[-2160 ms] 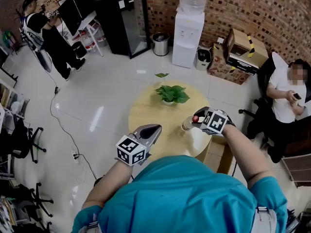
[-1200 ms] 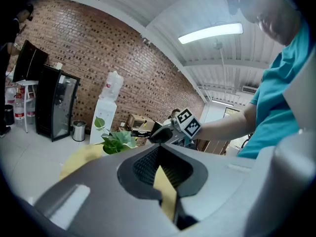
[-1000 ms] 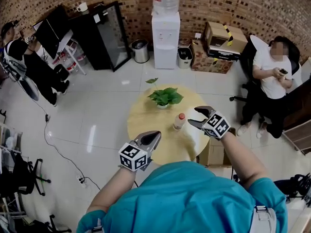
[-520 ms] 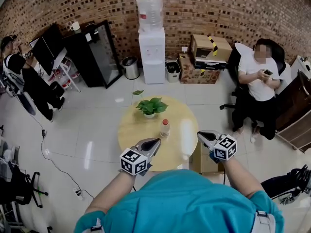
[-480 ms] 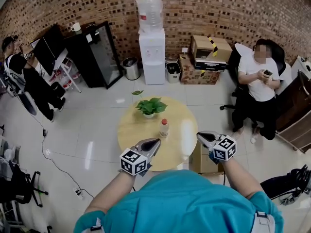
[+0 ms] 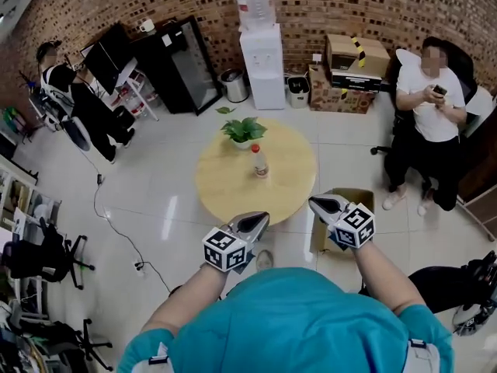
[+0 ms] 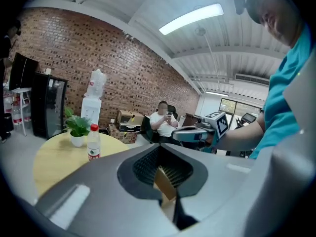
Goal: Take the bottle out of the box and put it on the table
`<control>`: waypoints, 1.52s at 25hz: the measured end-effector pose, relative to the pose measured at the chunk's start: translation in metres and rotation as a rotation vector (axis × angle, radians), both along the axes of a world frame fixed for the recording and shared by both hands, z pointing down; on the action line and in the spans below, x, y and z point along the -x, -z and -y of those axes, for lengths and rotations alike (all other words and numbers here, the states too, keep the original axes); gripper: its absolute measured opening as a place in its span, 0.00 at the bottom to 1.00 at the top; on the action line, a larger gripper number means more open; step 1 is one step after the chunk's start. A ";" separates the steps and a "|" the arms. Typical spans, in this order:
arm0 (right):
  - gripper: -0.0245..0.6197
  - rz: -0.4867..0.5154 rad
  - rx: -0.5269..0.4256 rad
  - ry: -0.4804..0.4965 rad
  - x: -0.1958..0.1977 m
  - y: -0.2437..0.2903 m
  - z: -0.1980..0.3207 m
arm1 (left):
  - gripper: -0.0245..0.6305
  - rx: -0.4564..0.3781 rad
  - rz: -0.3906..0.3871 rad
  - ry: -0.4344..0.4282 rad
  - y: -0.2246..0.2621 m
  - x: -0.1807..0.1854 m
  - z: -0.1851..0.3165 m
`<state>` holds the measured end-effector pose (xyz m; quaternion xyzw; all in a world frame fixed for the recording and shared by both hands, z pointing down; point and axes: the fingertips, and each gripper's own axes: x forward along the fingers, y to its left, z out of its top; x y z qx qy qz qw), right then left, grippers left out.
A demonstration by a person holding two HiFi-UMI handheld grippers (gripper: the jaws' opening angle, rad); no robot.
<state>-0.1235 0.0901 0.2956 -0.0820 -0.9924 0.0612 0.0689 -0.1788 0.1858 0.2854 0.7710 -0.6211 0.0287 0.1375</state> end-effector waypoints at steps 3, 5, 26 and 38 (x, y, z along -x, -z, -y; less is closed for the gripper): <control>0.04 0.030 0.015 0.027 -0.030 -0.012 -0.038 | 0.04 0.004 0.041 0.013 -0.008 -0.032 -0.036; 0.04 0.034 0.006 0.049 -0.041 -0.018 -0.071 | 0.04 0.000 0.053 0.036 -0.008 -0.038 -0.069; 0.04 -0.013 -0.053 -0.019 0.040 0.042 -0.461 | 0.04 -0.086 -0.009 -0.124 0.023 0.060 -0.436; 0.04 0.041 -0.117 -0.031 -0.142 0.026 -0.587 | 0.04 -0.144 0.026 -0.106 0.005 -0.120 -0.560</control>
